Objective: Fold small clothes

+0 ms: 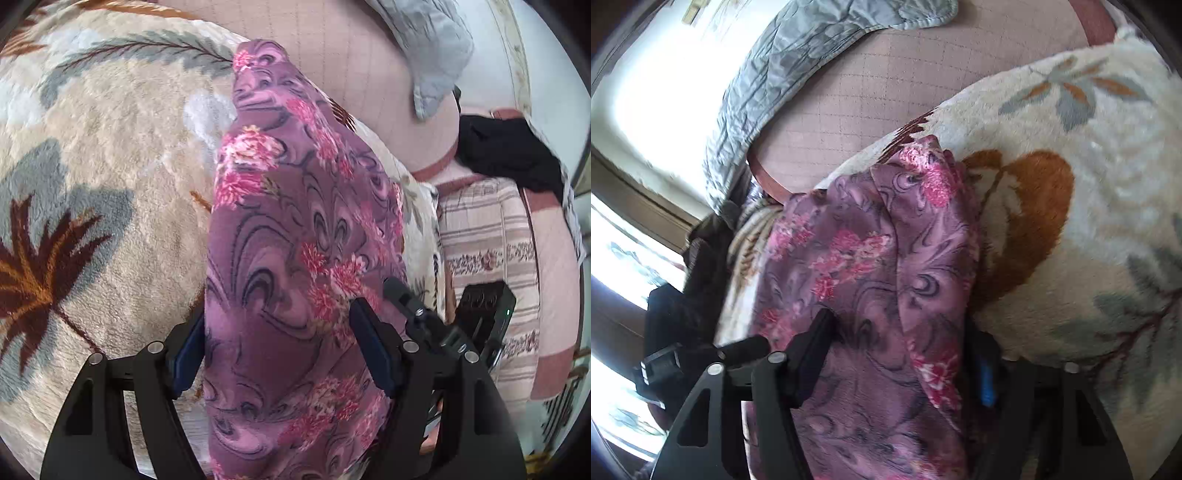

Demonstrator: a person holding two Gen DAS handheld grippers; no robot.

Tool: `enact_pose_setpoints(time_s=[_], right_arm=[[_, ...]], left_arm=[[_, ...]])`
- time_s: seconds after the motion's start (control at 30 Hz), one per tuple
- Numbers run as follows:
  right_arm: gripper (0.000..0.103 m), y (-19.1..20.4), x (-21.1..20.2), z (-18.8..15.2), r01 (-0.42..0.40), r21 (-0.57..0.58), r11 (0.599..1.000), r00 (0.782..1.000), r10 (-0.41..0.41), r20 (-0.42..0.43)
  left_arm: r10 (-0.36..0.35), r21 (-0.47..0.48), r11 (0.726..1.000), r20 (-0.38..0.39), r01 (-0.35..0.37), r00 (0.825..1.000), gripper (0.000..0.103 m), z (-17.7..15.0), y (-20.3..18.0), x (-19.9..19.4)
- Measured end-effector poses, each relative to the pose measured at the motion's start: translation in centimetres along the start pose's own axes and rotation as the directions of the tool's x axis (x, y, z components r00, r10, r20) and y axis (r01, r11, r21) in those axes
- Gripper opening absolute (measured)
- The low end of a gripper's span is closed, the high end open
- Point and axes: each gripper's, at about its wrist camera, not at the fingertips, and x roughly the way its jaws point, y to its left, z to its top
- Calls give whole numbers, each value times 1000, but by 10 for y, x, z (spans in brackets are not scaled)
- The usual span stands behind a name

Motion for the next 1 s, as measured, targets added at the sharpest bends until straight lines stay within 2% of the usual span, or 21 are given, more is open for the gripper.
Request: enact_pose_setpoints(time_s=[0.03, 0.07, 0.1, 0.17, 0.23, 0.43, 0.67, 1.0], right_arm=[[38, 4, -1, -1, 14, -28, 1000, 1000, -14, 2], [30, 9, -5, -3, 37, -57, 998, 999, -36, 17], [28, 13, -8, -3, 54, -71, 996, 998, -52, 30], [25, 26, -13, -7, 109, -97, 989, 993, -104, 56], [24, 38, -20, -9, 150, -112, 982, 987, -142, 82], [24, 73, -51, -21, 183, -116, 976, 975, -165, 146], [24, 118, -86, -69, 143, -107, 984, 977, -123, 174], [24, 170, -88, -146, 64, -105, 992, 990, -50, 130]], left_arm=[[6, -4, 1000, 5, -6, 1000, 63, 1, -2, 1], [30, 0, 1000, 9, -30, 1000, 55, 1, -3, 1], [55, 14, 998, 8, -55, 998, 52, 0, -6, 0], [79, 33, 996, 25, -80, 997, 40, -2, -11, -4], [111, 62, 992, 52, -114, 992, 35, -7, -20, -13], [134, 103, 984, 111, -146, 985, 34, -28, -37, -55], [174, 140, 970, 179, -200, 968, 34, -70, -39, -120], [265, 108, 949, 233, -295, 936, 34, -141, 6, -186]])
